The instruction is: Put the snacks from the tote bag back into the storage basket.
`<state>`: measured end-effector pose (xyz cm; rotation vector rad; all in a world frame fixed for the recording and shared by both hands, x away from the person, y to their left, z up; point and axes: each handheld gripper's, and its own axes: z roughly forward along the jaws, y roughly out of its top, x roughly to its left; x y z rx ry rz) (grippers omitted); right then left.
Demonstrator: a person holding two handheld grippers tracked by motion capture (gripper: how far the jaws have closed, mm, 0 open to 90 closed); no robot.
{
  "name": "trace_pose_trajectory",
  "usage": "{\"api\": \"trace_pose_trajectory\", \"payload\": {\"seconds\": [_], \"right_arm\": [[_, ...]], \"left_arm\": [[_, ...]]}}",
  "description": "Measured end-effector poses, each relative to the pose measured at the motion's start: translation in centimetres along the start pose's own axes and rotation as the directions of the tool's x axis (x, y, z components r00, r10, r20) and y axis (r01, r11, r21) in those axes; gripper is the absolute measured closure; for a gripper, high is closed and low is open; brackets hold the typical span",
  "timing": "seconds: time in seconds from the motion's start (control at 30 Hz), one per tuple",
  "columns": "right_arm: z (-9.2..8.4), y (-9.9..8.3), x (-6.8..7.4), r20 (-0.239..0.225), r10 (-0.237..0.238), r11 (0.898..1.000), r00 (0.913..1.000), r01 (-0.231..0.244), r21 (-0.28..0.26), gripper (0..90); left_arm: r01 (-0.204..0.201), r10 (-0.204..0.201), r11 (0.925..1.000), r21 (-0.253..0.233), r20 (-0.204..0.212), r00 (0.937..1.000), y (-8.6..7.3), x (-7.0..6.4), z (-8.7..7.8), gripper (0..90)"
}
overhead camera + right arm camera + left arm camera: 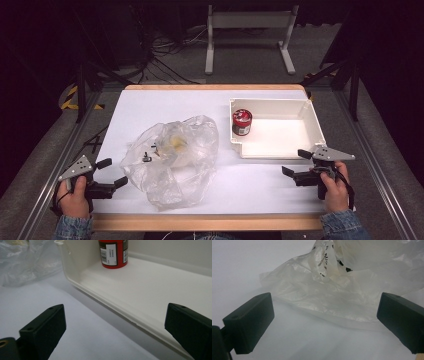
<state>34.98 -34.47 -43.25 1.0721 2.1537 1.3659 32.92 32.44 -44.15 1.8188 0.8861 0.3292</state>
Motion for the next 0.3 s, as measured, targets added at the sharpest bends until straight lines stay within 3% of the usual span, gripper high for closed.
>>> {"api": "trace_pose_trajectory", "payload": {"seconds": [0.2,0.3], "right_arm": [[0.3,0.0,0.08,-0.003,-0.009,1.0,1.0,0.009,-0.009,3.4],[0.23,0.05,0.05,-0.004,0.001,1.0,1.0,-0.001,-0.024,3.4]], "left_arm": [[0.004,-0.004,1.0,-0.004,-0.003,1.0,-0.1,-0.01,0.15,1.5],[0.001,-0.001,1.0,-0.003,-0.025,0.9997,-0.1,0.01,0.18,1.4]]}}
